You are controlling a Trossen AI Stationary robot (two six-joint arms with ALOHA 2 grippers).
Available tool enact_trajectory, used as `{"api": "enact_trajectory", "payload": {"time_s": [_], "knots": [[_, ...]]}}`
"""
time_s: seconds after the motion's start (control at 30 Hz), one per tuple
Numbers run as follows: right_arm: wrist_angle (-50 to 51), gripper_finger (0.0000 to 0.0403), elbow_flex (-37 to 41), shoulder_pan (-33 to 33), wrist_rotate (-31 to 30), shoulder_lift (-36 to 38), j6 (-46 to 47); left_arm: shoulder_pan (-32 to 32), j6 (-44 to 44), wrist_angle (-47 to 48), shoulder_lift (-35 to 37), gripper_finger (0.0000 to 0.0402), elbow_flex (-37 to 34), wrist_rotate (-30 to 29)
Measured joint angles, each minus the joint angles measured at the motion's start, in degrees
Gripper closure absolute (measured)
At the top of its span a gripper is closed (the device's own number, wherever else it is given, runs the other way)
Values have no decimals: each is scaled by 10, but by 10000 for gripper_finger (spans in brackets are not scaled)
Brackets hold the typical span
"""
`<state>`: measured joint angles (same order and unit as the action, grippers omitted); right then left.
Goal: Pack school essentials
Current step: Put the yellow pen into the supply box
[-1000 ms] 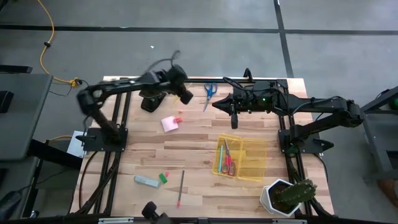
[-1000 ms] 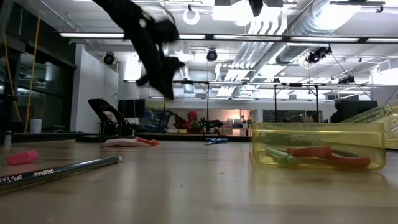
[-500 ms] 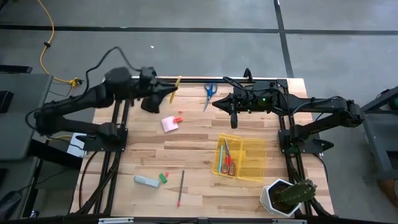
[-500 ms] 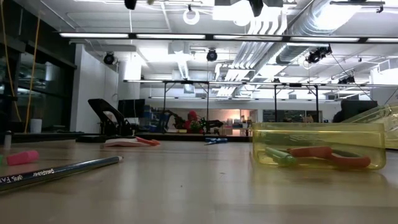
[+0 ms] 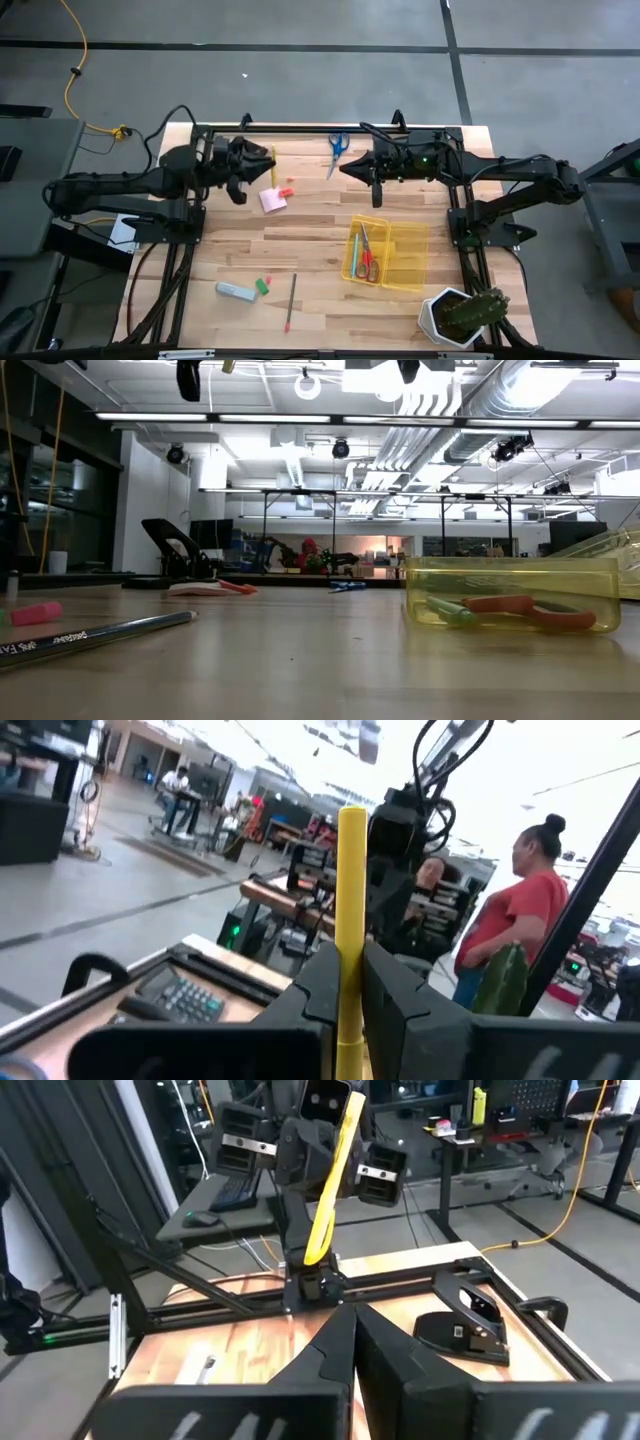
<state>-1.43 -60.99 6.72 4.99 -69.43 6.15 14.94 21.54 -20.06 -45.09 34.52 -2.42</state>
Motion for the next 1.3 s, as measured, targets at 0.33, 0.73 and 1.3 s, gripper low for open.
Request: {"api": "enact_trajectory", "payload": {"time_s": [0.33, 0.73, 1.3], "knots": [[-31, 397, 0, 0, 0, -12, 50, 0, -5, -19, -34, 394, 0, 5], [-231, 227, 0, -5, 0, -118, 165, -2, 25, -81, -154, 394, 31, 45], [-301, 229, 0, -3, -5, -158, 206, -24, 29, -85, -236, 394, 83, 40]]}}
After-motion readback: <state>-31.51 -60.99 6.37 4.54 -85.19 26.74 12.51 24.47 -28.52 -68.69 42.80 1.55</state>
